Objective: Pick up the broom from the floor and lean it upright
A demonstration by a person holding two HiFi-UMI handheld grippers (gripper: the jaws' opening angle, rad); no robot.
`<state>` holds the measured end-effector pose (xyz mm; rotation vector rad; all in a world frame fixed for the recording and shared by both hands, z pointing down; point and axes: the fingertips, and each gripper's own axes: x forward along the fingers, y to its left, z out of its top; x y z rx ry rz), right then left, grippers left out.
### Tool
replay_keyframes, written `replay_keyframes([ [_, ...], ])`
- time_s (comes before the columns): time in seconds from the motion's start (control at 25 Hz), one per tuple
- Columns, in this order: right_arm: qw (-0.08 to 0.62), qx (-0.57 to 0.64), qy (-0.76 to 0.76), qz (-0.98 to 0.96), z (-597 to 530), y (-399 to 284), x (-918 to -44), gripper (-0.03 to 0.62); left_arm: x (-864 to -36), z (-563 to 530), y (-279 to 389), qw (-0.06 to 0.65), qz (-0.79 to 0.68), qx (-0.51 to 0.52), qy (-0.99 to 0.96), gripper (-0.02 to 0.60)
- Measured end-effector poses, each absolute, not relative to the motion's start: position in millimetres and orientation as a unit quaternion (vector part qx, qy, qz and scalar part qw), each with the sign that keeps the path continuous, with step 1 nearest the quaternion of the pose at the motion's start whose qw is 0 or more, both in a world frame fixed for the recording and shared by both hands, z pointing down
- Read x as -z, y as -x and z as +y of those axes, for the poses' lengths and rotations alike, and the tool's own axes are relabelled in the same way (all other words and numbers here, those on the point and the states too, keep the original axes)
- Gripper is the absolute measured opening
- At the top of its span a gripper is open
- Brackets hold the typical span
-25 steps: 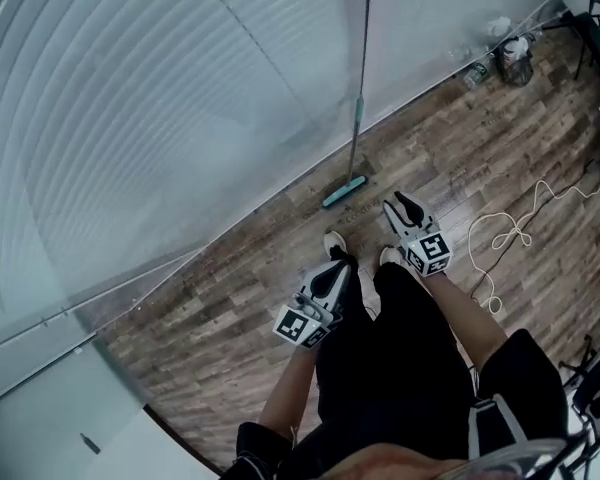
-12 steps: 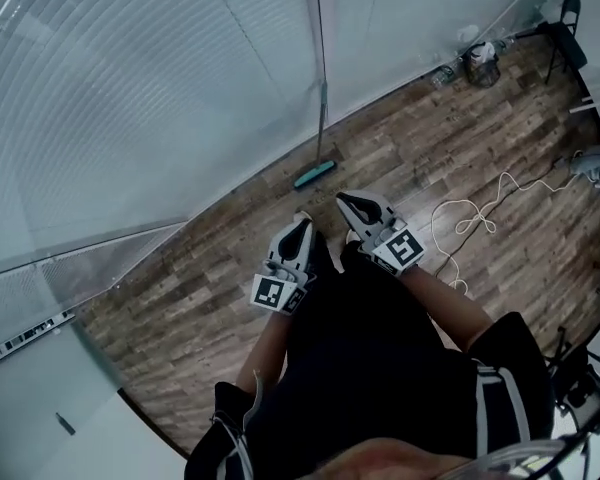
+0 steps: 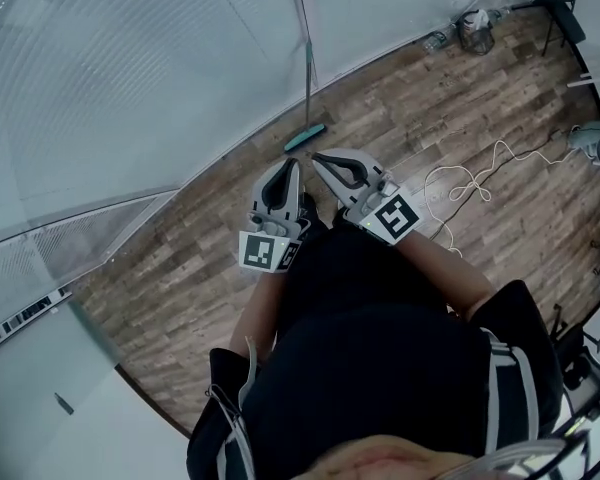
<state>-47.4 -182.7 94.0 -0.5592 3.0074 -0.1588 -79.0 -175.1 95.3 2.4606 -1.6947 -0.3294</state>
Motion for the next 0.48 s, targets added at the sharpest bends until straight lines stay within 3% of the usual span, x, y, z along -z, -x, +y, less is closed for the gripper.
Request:
replay_keyframes([
  [0.48,0.025,0.046,0.217,0.975,-185,30,-84,0.018,-85,-181,68,0.048,-0.577,0.096,-0.81,0.028],
])
